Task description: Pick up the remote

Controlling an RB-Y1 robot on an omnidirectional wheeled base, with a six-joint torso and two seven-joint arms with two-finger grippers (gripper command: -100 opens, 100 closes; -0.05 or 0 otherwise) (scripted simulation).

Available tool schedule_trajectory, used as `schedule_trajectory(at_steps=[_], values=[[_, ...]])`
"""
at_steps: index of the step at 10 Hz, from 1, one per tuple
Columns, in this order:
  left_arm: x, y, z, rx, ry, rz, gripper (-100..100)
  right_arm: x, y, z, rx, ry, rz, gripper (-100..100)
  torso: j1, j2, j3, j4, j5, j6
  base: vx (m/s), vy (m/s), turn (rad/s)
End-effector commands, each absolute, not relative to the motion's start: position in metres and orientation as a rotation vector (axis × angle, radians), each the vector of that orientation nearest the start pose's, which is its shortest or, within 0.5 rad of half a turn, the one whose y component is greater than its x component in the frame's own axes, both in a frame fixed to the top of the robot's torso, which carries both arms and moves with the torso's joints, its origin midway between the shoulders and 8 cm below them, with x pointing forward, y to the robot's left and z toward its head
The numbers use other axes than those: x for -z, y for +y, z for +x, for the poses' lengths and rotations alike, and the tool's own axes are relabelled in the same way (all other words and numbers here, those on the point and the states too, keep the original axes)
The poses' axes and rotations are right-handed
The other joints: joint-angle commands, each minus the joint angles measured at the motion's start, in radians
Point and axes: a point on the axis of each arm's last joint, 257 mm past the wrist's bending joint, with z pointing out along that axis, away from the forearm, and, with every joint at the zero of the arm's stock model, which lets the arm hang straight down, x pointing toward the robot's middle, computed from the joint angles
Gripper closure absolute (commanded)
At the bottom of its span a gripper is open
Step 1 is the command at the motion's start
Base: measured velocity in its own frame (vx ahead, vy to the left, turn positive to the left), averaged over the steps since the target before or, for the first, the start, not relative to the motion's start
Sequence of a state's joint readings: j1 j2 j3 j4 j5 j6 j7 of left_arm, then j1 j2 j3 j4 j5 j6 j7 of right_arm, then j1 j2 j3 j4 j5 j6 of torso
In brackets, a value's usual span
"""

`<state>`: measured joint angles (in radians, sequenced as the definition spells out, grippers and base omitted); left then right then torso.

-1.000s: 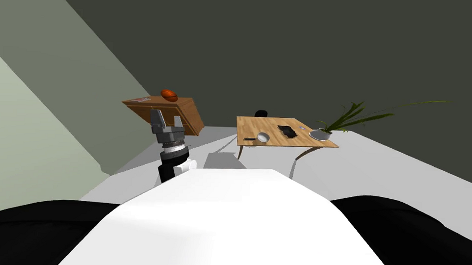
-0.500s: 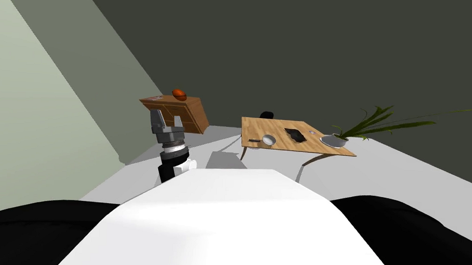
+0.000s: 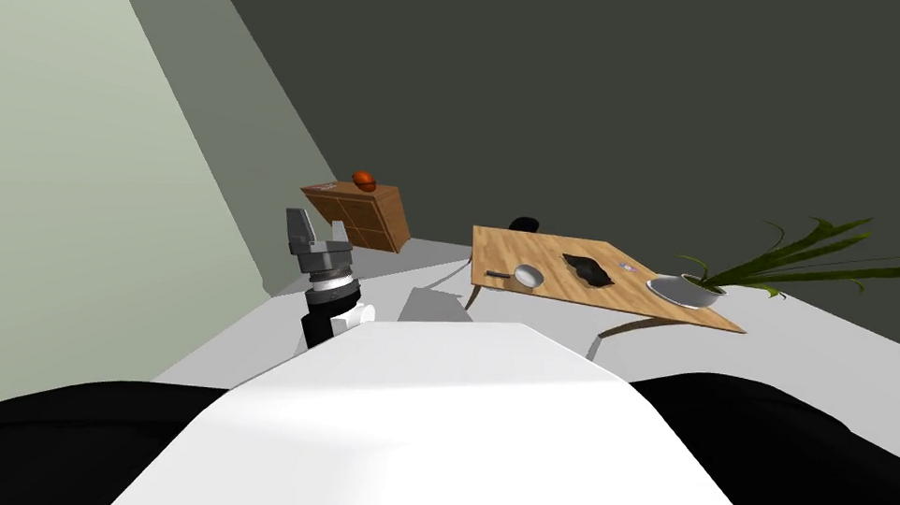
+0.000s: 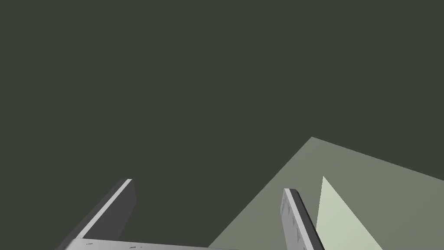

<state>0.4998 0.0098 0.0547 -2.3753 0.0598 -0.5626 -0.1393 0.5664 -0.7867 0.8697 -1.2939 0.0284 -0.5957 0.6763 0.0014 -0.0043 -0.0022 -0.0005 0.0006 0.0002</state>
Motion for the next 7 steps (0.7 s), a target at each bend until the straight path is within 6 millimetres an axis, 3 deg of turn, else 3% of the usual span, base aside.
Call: schedule_trajectory(at_steps=[1, 2, 3, 4, 5, 6, 7], values=[[-0.078, 0.294, 0.307, 1.188, 0.503, -0.505, 0, 0.518, -0.206, 0.019, -0.879, 2.449, -0.126, -100, 0.000, 0.000, 0.000, 0.000, 0.000, 0.000, 0.067, 0.047, 0.141], [-0.078, 0.294, 0.307, 1.187, 0.503, -0.505, 0, 0.528, -0.229, -0.010, -0.837, 2.517, -0.204, -100, 0.000, 0.001, 0.000, 0.000, 0.000, 0.001, 0.090, 0.086, 0.266], [-0.078, 0.294, 0.307, 1.188, 0.503, -0.505, 0, 0.529, -0.236, -0.013, -0.823, 2.529, -0.214, -100, 0.002, 0.000, 0.000, 0.000, 0.000, 0.000, 0.081, 0.058, 0.152], [-0.078, 0.294, 0.307, 1.187, 0.503, -0.505, 0, 0.533, -0.260, -0.037, -0.786, 2.581, -0.300, -100, 0.001, 0.000, 0.000, 0.000, 0.000, 0.001, 0.102, 0.061, 0.308], [-0.078, 0.294, 0.307, 1.188, 0.503, -0.505, 0, 0.537, -0.270, -0.043, -0.764, 2.603, -0.302, -100, 0.001, -0.002, -0.001, 0.000, 0.000, 0.000, 0.089, 0.036, 0.119], [-0.078, 0.294, 0.307, 1.187, 0.503, -0.505, 0, 0.541, -0.299, -0.067, -0.714, 2.662, -0.385, -100, 0.000, -0.001, -0.001, 0.000, 0.000, 0.001, 0.116, 0.050, 0.196], [-0.078, 0.294, 0.307, 1.187, 0.503, -0.505, 0, 0.542, -0.305, -0.070, -0.702, 2.672, -0.390, -100, 0.000, -0.002, -0.001, 0.000, 0.000, 0.000, 0.104, 0.046, 0.177]])
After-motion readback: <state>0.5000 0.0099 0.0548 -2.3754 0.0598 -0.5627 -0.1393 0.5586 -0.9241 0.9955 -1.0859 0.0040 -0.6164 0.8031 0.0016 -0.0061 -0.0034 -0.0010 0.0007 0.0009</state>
